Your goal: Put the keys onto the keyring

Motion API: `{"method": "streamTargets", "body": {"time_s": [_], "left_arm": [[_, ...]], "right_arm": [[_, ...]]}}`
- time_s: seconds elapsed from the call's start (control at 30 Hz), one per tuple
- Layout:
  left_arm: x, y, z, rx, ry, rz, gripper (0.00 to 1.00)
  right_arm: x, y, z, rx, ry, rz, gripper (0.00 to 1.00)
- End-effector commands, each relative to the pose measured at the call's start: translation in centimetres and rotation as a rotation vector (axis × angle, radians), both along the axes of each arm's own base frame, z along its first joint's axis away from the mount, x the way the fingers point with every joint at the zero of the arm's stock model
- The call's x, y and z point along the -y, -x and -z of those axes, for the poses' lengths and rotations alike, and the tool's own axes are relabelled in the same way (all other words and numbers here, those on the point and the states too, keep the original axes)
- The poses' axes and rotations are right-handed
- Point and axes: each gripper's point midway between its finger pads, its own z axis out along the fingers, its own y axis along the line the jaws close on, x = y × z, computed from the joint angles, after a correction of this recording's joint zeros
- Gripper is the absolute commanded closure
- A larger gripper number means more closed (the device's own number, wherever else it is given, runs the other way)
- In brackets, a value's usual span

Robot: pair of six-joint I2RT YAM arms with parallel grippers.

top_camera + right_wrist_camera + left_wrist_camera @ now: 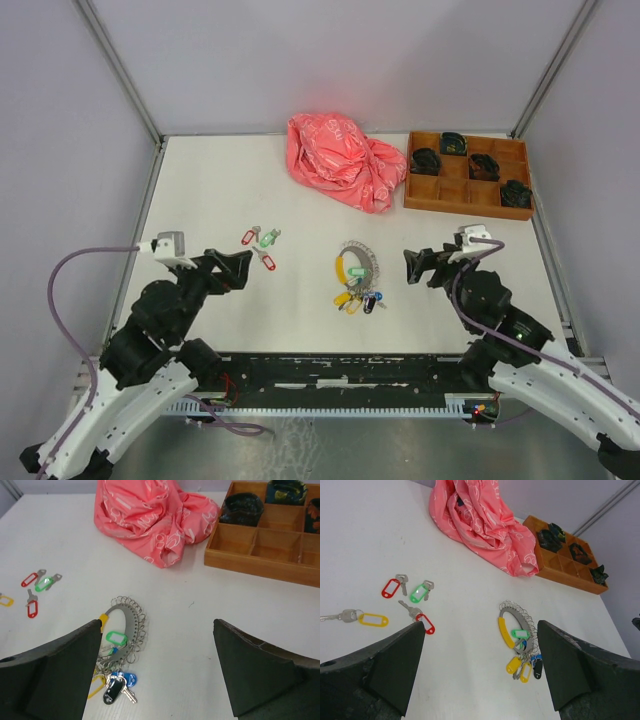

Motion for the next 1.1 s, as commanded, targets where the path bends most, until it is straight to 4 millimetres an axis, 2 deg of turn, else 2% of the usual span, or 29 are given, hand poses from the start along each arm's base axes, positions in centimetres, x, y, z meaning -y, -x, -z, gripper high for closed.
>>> {"method": "streamTargets", "body": {"time_s": [0.0,0.17,0.3,0.33,1.07], "left_arm": [[-2.2,2.0,-2.0,0.074,-0.002,-0.009,0.01],[-3.6,3.1,-2.5,0.176,0.043,-0.027,0.01],[-3.8,3.2,-1.2,0.155,0.015,-0.030,0.01],[-3.7,3.0,-0.7,0.144,0.008,-0.031,0.01],[-3.0,3.0,-0.2,0.147,0.002,0.002,0.01]], "right_arm": [[2.8,0.9,-2.2,0.037,-0.021,0.076,0.00],[4.2,1.6,-2.3,0.018,-0.027,0.113,0.00],[5.0,1.8,-2.4,0.029,-0.033,0.142,0.00],[5.0,1.8,-2.4,0.034,-0.036,0.141,0.00],[3.8,1.1,-1.3,0.007,0.022,0.108,0.00]]}}
